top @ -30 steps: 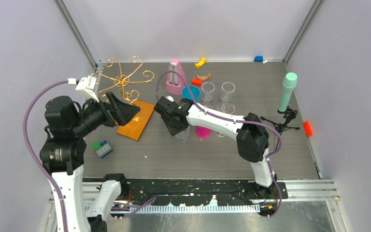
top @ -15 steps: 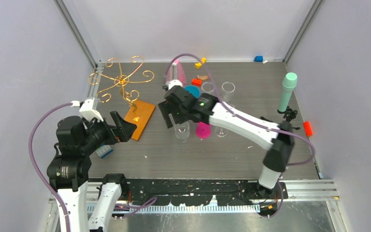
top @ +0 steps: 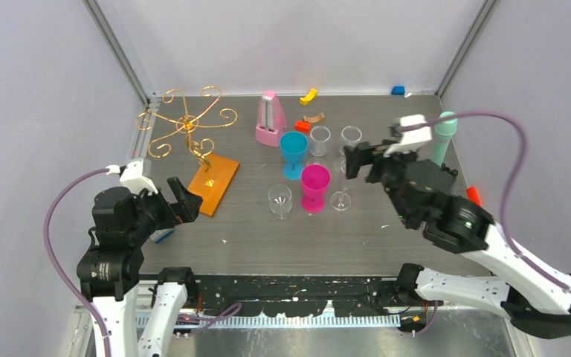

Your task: Take the wine glass off the wine glass rack

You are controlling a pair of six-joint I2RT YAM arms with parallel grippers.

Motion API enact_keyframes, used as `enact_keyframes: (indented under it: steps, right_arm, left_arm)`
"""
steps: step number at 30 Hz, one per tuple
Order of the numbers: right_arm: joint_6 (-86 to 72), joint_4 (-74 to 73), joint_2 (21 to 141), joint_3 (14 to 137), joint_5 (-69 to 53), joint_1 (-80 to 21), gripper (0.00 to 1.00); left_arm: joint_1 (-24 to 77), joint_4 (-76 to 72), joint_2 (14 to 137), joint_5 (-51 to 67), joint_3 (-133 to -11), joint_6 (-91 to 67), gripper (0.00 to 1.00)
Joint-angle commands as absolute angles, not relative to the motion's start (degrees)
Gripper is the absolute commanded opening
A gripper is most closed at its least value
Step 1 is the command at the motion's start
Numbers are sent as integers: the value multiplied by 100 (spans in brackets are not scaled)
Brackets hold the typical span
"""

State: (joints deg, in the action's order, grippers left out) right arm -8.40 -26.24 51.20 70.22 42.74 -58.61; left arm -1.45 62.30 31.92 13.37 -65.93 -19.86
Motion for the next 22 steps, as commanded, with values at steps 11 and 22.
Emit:
enact_keyframes:
  steps: [11,22]
  right_arm:
    - [-306,-2243,3166,6591,5312,-5875,94]
    - [-369,-2463,3348,6616,5533,-5871,95]
  left_arm:
    - [-70,6364,3086,1026,-7014,-1685,100]
    - [-58,6491,3050,749,-7216,-1736,100]
